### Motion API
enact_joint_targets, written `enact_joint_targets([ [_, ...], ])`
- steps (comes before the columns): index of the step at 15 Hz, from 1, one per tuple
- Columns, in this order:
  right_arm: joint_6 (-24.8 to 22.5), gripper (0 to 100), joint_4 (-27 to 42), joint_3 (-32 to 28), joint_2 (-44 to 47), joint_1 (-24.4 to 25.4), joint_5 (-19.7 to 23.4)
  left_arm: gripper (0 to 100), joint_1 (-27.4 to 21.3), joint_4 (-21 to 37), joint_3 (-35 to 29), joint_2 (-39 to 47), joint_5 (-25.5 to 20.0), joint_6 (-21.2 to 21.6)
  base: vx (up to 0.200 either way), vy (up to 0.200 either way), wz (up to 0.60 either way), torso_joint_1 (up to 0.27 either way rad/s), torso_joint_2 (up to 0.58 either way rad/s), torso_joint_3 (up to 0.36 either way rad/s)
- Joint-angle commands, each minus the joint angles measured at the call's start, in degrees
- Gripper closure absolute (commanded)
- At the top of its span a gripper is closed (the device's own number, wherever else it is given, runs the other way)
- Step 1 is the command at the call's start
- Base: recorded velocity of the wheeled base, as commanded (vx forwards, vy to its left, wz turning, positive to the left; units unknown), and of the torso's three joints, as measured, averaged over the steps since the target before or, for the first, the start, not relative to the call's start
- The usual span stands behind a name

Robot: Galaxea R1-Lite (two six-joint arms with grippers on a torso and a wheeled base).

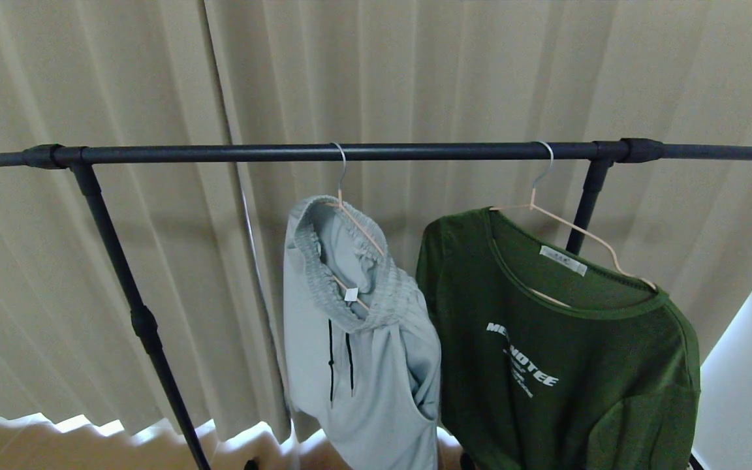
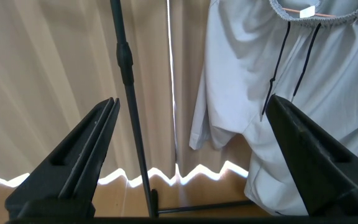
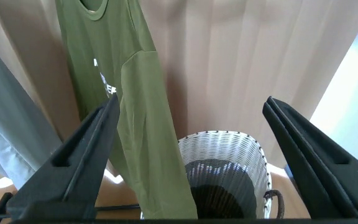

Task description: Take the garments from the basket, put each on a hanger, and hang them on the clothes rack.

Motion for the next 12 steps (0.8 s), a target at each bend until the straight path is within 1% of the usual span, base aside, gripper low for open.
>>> enact_joint_targets([
  [1, 0.0, 0, 0.0, 0.0, -0.1, 0.0, 0.0, 0, 0.0, 0.0, 0.0, 0.1, 0.0, 0.0, 0.000, 0.000, 0.00, 0.000, 0.00, 0.000],
  [12, -0.1, 0, 0.0, 0.0, -0.1, 0.0, 0.1, 0, 0.0, 0.0, 0.0, 0.1, 0.0, 0.0, 0.000, 0.000, 0.00, 0.000, 0.00, 0.000],
])
